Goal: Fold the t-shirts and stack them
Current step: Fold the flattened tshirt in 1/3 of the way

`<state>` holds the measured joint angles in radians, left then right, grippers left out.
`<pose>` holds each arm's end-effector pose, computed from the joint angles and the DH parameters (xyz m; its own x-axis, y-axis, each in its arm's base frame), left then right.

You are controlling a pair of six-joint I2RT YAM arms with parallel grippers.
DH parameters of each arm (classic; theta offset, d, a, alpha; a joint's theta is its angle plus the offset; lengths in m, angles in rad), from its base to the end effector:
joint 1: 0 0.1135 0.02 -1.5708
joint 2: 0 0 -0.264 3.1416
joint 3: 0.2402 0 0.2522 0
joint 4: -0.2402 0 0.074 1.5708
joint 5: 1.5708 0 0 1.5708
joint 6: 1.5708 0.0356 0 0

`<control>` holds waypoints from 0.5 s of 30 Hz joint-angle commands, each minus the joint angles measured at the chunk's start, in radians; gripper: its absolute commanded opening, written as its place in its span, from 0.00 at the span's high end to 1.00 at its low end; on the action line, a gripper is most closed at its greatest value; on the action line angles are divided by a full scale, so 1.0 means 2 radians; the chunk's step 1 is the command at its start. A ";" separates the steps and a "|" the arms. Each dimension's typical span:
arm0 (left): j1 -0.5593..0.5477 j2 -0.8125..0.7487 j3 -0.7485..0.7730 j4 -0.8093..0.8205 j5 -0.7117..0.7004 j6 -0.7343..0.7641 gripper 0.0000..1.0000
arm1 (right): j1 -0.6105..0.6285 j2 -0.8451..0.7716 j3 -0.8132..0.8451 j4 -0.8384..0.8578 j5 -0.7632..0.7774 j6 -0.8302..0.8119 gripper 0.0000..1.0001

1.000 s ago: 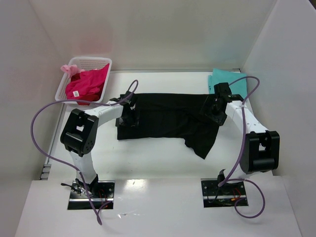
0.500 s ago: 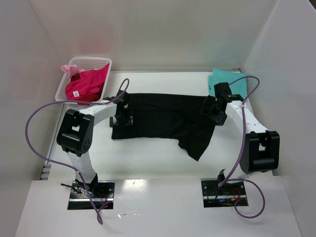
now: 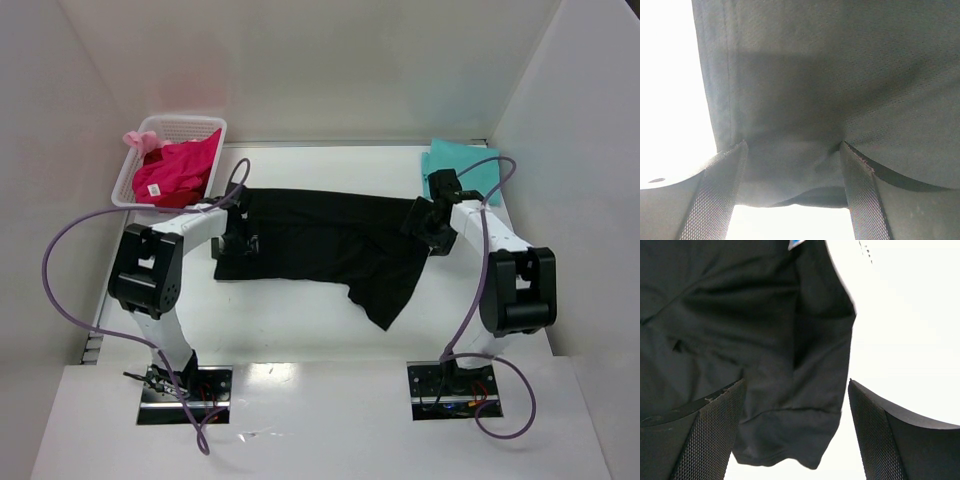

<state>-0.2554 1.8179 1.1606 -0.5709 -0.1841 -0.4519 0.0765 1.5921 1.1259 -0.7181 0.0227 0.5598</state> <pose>0.3420 -0.0826 0.1646 -0.9023 -0.2081 -0.3775 -0.2280 0.9736 0.0084 0.3119 0.0231 0.2194 -0.8186 0.4697 -0.3306 0.4329 0.8828 0.1823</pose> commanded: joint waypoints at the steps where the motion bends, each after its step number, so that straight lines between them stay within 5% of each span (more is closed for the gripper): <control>1: 0.010 -0.007 -0.019 -0.037 -0.034 0.010 0.18 | 0.005 0.017 0.024 0.035 0.012 -0.006 0.13; 15: 0.010 -0.065 0.069 -0.021 0.063 0.065 0.05 | 0.005 0.131 0.104 0.074 0.028 -0.015 0.13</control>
<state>-0.2405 1.7237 1.2549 -0.6163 -0.0891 -0.3698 0.0765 1.7741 1.2724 -0.6224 0.0425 0.5404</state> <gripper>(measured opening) 0.948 0.871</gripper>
